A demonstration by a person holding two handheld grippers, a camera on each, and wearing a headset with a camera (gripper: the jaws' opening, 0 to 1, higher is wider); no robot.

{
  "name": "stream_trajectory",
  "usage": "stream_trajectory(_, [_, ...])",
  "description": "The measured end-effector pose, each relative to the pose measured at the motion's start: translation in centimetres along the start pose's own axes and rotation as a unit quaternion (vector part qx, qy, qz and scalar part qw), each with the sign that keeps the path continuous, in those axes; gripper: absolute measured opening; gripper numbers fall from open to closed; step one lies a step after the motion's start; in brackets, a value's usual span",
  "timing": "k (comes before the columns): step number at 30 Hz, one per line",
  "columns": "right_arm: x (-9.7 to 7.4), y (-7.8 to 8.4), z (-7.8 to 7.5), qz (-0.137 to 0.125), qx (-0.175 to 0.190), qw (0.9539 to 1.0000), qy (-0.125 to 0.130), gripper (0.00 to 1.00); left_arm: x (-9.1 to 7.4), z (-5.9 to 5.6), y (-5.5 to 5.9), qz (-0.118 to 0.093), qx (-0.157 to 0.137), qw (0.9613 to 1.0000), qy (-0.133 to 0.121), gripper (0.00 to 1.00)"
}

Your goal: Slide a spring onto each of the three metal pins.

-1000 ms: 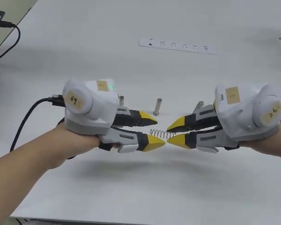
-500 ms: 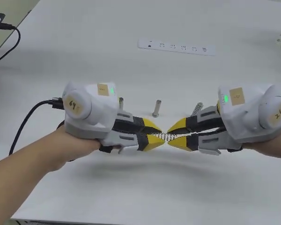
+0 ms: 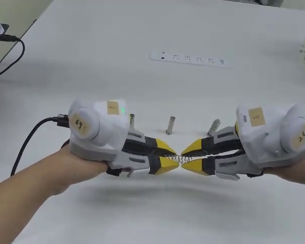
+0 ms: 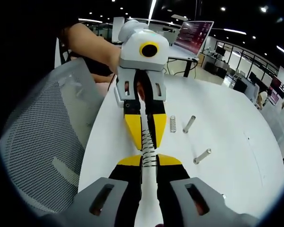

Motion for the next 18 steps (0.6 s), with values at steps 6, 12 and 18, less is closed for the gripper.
stream_trajectory(6, [-0.1,0.0,0.0,-0.002,0.010,0.9999,0.003,0.08,-0.1,0.0,0.0,-0.001,-0.001,1.0000,0.003,0.02])
stream_trajectory(12, [-0.4,0.4,0.1,-0.003,0.033,0.9994,0.010,0.10,-0.1,-0.2,0.1,-0.001,-0.005,1.0000,0.004,0.02])
stream_trajectory(18, [-0.8,1.4,0.2,-0.011,0.049,0.9985,0.022,0.10,-0.2,-0.3,0.1,0.002,-0.006,1.0000,0.005,0.02])
Point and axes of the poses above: the centre of the closed fingertips' face, and the gripper's own axes: x roughly forward along the fingers, z roughly to its left, y roughly out of its underside, the point moved 10 cm from there along -x, roughly backward along the fingers, and after that the axes turned 15 degrees about -z, right-handed, at the moved point
